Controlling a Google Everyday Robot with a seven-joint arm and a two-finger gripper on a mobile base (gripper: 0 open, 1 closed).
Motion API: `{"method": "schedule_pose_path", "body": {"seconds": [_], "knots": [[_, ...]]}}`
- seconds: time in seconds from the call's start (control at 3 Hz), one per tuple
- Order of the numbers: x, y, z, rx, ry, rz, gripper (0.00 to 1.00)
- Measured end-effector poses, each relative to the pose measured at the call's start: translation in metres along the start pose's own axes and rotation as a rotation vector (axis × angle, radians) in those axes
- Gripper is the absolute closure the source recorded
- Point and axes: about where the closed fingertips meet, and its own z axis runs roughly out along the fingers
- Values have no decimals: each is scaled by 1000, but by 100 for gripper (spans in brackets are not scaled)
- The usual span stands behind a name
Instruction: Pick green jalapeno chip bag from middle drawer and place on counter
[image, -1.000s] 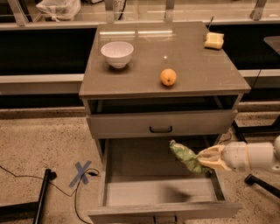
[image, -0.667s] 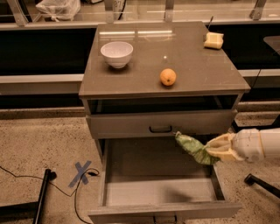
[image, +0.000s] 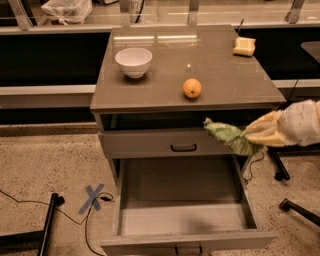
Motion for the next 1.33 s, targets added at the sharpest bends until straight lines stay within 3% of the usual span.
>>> {"method": "schedule_pose_path", "body": {"seconds": [0.33, 0.67, 1.33], "knots": [[-25, -30, -27, 30, 38, -18, 100], [-30, -65, -44, 52, 72, 12, 100], [-34, -159, -90, 200, 148, 137, 100]]}}
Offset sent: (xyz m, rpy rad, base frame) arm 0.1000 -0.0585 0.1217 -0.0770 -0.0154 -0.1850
